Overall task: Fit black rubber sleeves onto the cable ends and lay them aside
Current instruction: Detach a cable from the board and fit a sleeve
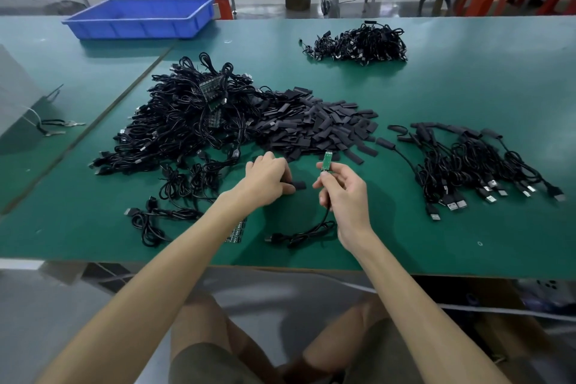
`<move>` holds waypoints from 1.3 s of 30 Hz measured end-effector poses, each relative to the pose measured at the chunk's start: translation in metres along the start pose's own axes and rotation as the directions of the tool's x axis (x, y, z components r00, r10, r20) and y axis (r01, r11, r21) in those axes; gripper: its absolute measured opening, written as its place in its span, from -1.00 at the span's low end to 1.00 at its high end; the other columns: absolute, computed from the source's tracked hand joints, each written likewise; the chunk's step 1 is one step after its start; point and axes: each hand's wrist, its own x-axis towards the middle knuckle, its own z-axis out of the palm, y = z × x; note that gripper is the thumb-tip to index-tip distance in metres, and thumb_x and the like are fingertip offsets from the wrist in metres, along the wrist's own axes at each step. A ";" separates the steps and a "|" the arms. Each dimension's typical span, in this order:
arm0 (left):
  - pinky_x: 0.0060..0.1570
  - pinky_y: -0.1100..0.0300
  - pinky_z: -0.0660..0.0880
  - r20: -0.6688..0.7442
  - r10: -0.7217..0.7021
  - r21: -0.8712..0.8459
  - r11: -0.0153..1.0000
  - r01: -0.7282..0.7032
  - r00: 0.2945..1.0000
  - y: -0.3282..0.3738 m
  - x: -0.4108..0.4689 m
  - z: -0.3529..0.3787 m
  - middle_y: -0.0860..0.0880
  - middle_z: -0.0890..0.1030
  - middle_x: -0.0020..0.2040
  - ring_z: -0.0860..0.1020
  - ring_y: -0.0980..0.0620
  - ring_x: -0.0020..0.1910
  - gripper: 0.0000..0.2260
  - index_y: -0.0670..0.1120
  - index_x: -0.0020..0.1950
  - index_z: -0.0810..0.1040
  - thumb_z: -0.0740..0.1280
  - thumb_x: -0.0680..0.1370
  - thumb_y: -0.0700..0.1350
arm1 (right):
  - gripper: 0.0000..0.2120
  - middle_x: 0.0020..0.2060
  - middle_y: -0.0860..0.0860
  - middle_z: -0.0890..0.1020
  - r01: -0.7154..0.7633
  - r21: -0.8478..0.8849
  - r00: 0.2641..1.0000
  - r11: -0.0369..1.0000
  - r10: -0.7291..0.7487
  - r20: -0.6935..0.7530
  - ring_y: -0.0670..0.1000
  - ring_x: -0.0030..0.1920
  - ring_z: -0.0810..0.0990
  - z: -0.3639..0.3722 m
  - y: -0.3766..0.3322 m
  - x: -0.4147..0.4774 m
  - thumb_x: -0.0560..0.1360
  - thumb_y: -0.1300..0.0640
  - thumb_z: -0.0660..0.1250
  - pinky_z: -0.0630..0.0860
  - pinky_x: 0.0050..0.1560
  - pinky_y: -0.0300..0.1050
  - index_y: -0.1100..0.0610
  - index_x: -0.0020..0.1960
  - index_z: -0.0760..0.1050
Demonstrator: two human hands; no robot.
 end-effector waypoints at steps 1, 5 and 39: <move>0.08 0.07 0.16 -0.005 0.010 0.022 1.000 -0.010 1.000 0.001 -0.002 0.002 -0.03 0.35 0.07 0.33 -0.07 0.11 -0.83 0.01 0.04 0.45 0.42 0.59 -0.02 | -0.85 -0.32 -0.06 0.64 0.000 0.003 1.000 1.000 0.000 0.004 -0.08 -0.44 0.45 0.000 0.000 0.000 0.64 0.22 0.29 0.43 -0.37 -0.28 0.08 0.13 0.61; 0.10 0.07 0.24 -0.139 0.194 0.137 0.975 -0.175 0.971 -0.001 -0.014 0.009 -0.05 0.43 0.07 0.41 -0.09 0.10 -0.90 -0.08 0.08 0.40 0.32 0.64 -0.17 | -0.88 -0.31 -0.07 0.66 0.008 -0.014 1.000 1.000 -0.008 0.007 -0.09 -0.44 0.45 0.001 0.000 -0.001 0.63 0.19 0.33 0.43 -0.37 -0.30 0.07 0.12 0.62; -0.03 -0.05 0.55 -0.089 0.311 0.225 0.932 -0.286 0.946 0.020 -0.040 0.000 -0.03 0.53 0.01 0.55 -0.08 0.01 -0.89 -0.10 0.12 0.52 0.21 0.71 -0.12 | -0.76 -0.17 0.02 0.72 0.009 -0.115 0.999 0.993 -0.005 0.038 -0.08 -0.33 0.65 0.003 0.007 0.001 0.57 0.17 0.48 0.49 -0.36 -0.30 0.16 0.20 0.56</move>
